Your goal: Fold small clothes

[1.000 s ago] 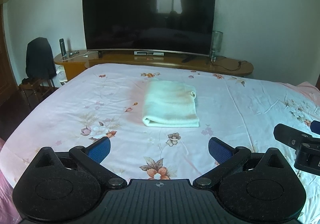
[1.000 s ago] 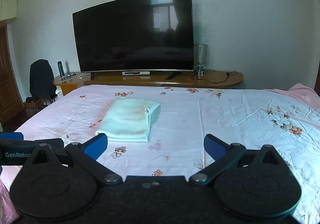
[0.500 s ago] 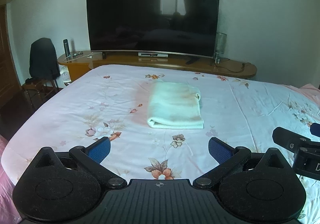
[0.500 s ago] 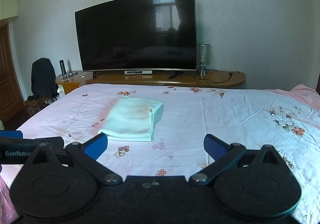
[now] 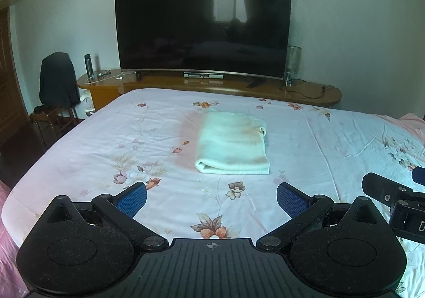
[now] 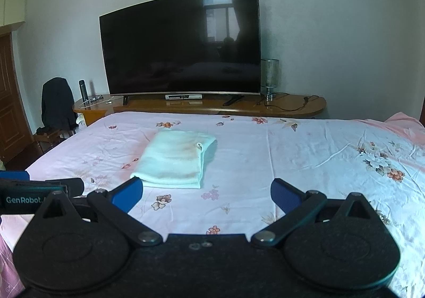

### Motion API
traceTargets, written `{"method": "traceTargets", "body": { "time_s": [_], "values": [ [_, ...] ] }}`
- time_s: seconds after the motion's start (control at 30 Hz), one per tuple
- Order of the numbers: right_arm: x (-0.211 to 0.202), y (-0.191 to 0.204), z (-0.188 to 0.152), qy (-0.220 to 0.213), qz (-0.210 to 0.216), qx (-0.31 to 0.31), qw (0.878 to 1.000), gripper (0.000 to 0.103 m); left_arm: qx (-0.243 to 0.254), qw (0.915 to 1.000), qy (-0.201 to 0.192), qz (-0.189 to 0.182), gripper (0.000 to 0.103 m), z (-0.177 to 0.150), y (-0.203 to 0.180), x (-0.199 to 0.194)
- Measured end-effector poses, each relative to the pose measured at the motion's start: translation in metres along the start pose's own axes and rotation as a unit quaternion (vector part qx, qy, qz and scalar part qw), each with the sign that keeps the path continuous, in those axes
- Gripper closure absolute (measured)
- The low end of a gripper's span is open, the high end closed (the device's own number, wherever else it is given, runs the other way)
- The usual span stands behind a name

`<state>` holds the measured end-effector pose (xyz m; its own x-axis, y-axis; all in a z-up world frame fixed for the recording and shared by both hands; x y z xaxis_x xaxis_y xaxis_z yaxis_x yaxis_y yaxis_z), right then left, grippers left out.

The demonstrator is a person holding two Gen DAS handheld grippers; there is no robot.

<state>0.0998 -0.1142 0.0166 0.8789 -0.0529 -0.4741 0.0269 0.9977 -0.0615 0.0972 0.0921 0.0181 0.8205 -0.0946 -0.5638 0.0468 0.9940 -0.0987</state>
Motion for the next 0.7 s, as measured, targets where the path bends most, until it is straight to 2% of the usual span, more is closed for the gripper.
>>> {"method": "traceTargets", "body": {
  "time_s": [0.7],
  "values": [
    [0.0047, 0.0006, -0.0006, 0.007, -0.001, 0.001, 1.0, 0.001, 0.001, 1.0, 0.002, 0.001, 0.0, 0.0025, -0.0055, 0.0052]
  ]
}}
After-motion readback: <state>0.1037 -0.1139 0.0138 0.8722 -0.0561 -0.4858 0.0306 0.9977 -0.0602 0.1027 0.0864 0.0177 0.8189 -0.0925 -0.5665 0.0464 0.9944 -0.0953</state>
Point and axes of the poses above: each gripper's, at about its wrist camera, not at the fingertips, and x roughly the way its jaws point, y to its left, z to its top, the point moved 1 cm from there along x, roughly the way its jaws point, and after that the axes turned 9 degrees about -z, right-handed, at the moved point
